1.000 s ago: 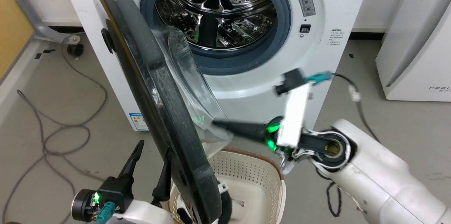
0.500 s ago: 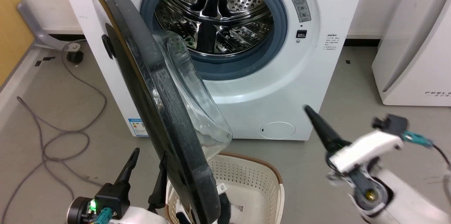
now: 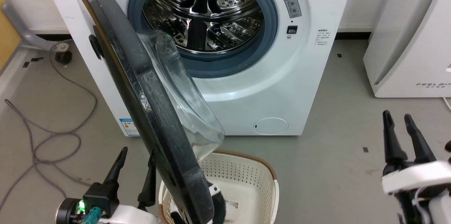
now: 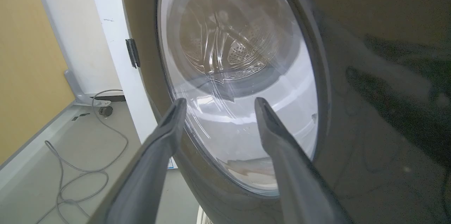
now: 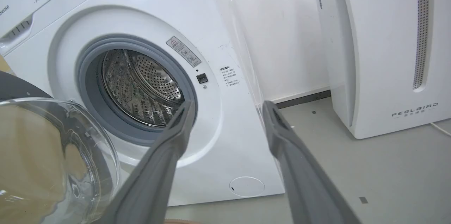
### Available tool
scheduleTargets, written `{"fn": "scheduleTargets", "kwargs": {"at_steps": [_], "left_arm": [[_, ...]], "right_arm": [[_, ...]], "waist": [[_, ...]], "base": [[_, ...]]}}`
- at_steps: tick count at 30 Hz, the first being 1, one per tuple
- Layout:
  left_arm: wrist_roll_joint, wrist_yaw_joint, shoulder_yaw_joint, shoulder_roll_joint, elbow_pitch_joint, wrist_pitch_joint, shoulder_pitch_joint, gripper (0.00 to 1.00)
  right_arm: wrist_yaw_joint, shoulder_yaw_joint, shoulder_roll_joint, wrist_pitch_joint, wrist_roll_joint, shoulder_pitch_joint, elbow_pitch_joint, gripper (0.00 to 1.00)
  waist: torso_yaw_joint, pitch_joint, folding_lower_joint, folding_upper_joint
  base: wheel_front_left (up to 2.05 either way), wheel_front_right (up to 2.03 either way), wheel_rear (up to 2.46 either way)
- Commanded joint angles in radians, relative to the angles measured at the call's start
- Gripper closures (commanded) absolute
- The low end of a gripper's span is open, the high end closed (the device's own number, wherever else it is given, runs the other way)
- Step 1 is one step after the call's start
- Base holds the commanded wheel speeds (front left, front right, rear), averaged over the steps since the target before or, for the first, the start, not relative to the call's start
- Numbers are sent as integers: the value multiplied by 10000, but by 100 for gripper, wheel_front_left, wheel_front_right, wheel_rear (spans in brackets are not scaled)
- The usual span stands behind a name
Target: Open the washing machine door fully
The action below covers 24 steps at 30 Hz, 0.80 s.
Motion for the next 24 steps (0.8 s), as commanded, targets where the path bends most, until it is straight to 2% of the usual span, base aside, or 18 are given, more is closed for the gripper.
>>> {"fn": "scheduleTargets", "kwargs": {"at_steps": [1,5,8,10,15,23,24], "left_arm": [[-56,68,38,57,-13,-43,41,0],[-96,120,121,122,16,-81,3,0],[-107,139,137,162,46,-101,-39,0],[-106,150,137,186,68,-113,-72,0],[-107,163,118,221,121,-137,-119,0],[-138,183,70,288,234,-146,-126,0],[-151,191,71,295,246,-140,-120,4]], "right_arm": [[12,-668,718,-39,-1753,649,-909,0],[12,-1493,1885,340,-4436,1646,-2916,0],[12,-1583,2225,877,-5662,2261,-4168,0],[12,-1561,2319,1146,-6077,2593,-4698,0],[12,-1525,2365,1498,-6230,3215,-5159,0],[12,-1360,2371,1528,-5637,3725,-4784,0],[12,-1326,2371,1507,-5616,3717,-4742,0]], "waist": [[-50,69,0,0],[-122,172,0,0],[-140,246,0,0],[-150,286,0,0],[-161,321,0,0],[-236,320,0,0],[-250,313,0,0]], "base": [[0,0,0],[0,0,0],[0,0,0],[0,0,0],[0,0,0],[0,0,0],[0,0,0]]}}
